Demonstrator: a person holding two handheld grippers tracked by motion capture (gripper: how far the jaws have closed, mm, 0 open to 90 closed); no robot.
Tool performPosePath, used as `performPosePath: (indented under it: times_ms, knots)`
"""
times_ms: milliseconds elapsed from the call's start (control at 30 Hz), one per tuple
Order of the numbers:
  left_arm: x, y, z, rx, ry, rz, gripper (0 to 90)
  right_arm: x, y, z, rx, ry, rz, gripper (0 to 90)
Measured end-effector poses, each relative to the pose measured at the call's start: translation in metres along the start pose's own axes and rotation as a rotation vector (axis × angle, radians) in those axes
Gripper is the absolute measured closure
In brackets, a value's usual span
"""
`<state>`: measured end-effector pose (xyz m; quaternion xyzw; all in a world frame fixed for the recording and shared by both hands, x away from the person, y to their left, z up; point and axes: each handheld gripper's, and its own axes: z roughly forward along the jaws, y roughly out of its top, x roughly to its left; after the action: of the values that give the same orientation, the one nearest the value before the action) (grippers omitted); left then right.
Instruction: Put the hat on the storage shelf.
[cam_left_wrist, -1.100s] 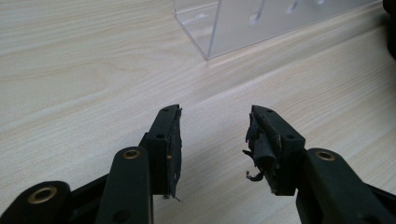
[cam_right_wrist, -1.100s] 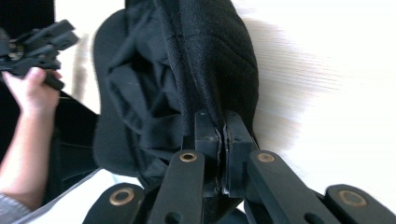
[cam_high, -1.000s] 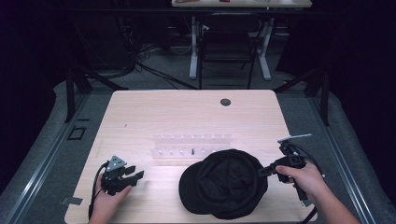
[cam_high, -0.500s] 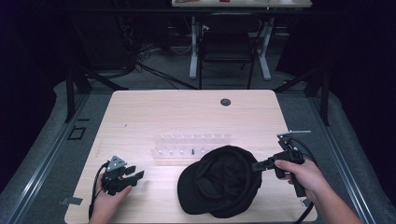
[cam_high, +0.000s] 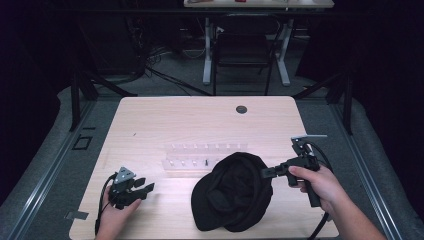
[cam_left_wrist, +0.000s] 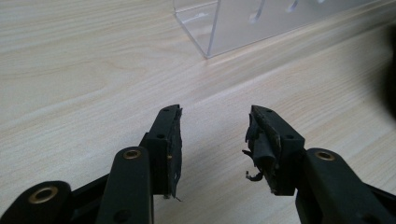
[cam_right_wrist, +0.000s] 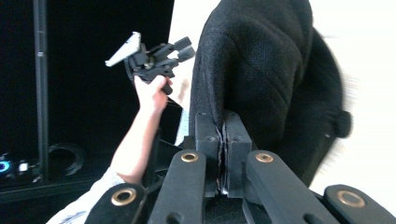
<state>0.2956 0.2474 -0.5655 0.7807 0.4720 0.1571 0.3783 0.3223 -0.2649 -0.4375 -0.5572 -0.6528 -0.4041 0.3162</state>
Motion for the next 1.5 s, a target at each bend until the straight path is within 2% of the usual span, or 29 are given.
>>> performPosePath:
  times_ms: [133, 167, 267, 433, 467, 700, 733, 767, 800, 1000, 1200, 1500]
  knots:
    - [0.0, 0.0, 0.001, -0.001, 0.001, 0.0, 54.4, 0.006, 0.0, -0.001, -0.005, 0.017, -0.01, 88.1]
    - [0.0, 0.0, 0.001, -0.001, 0.001, 0.001, 54.4, 0.008, 0.0, 0.0, -0.02, 0.019, -0.002, 88.2]
    - [-0.001, 0.0, 0.001, -0.003, 0.003, 0.005, 54.4, 0.011, 0.001, -0.003, -0.011, 0.047, -0.012, 88.2]
    - [0.0, 0.0, 0.001, -0.003, 0.003, 0.004, 54.6, 0.015, 0.003, -0.006, -0.023, 0.064, -0.009, 88.2]
    - [-0.001, 0.0, 0.001, -0.004, 0.004, 0.002, 54.6, 0.019, 0.003, -0.009, -0.024, 0.079, -0.016, 88.3]
    - [-0.001, 0.0, 0.001, 0.001, 0.001, 0.007, 54.6, 0.037, 0.004, -0.017, -0.047, 0.104, -0.06, 88.3]
    - [-0.001, 0.0, 0.001, 0.0, 0.001, 0.008, 54.6, 0.043, 0.004, -0.02, -0.063, 0.114, -0.074, 88.3]
    - [-0.001, 0.0, 0.001, 0.001, 0.001, 0.008, 54.6, 0.045, 0.004, -0.021, -0.081, 0.122, -0.068, 88.3]
    - [-0.001, 0.0, 0.001, 0.001, 0.001, 0.008, 54.6, 0.047, 0.004, -0.023, -0.078, 0.127, -0.08, 88.3]
    - [0.0, 0.0, 0.001, 0.001, 0.001, 0.008, 54.6, 0.053, 0.006, -0.032, -0.112, 0.147, -0.087, 88.3]
    - [-0.001, 0.001, 0.001, -0.001, 0.001, 0.005, 54.6, 0.064, 0.01, -0.045, -0.174, 0.187, -0.097, 88.3]
    - [0.0, 0.001, 0.0, -0.01, 0.005, 0.006, 52.1, 0.078, 0.019, -0.046, -0.2, 0.205, -0.131, 88.3]
